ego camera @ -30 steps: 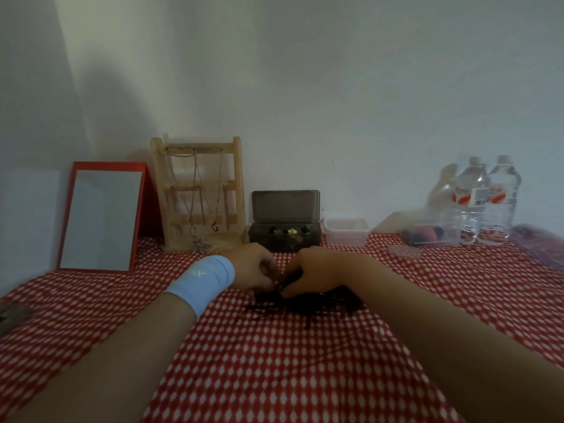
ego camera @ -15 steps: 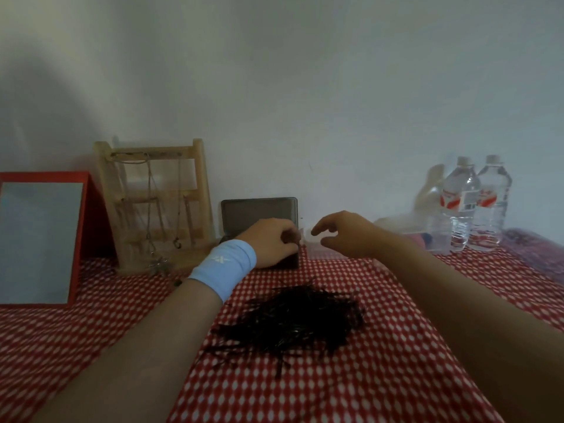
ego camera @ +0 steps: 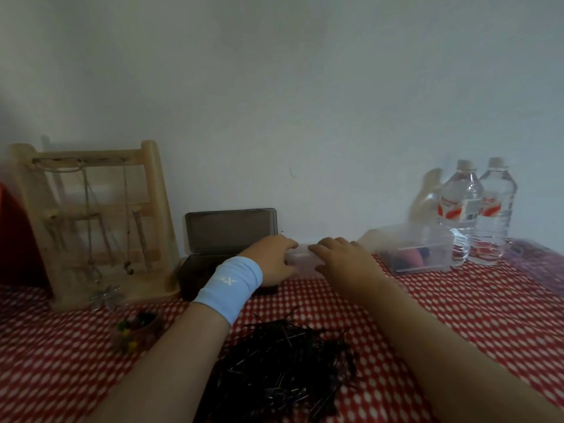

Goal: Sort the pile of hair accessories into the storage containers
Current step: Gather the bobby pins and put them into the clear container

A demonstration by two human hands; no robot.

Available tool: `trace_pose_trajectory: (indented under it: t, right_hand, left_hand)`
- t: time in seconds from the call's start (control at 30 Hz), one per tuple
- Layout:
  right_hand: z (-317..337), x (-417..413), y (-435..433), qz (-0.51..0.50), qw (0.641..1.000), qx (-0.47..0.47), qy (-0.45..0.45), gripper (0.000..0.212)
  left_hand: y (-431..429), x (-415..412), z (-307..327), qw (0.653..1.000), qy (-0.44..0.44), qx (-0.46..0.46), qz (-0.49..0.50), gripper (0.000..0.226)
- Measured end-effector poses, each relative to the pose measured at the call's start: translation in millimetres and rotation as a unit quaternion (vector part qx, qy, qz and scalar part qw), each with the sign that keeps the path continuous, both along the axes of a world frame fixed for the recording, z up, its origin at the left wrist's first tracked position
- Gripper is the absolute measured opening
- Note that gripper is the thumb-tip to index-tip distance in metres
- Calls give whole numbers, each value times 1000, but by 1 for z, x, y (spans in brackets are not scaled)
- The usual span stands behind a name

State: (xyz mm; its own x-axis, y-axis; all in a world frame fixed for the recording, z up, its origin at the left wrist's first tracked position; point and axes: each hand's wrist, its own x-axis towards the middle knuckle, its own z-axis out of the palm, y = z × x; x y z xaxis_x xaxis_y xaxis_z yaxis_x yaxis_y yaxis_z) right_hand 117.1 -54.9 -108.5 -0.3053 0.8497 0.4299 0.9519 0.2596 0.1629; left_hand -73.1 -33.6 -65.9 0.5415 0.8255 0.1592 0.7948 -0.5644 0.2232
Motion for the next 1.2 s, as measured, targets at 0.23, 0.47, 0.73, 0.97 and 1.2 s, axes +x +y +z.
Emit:
trace_pose_trajectory:
  t: [0.23, 0.47, 0.73, 0.97, 1.2]
  right_hand:
    - [9, -3, -19, 30, 993, -2, 115, 41]
    - [14, -2, -24, 14, 995, 43, 84, 25]
    - [2, 5, -17, 93, 964, 153, 196, 27]
    - [1, 2, -25, 120, 950, 169, 232, 51]
    - [0, 2, -26, 114, 962, 189, 161, 46]
  left_hand:
    - [2, -6, -8, 989, -139, 36, -35, 44]
    - [1, -6, -10, 975, -208, -38, -60, 53]
    - [-4, -7, -6, 976, -216, 12, -14, 26]
    - [3, -1, -15, 962, -267, 27, 60, 20]
    - [6, 0, -12, 957, -280, 22, 73, 20]
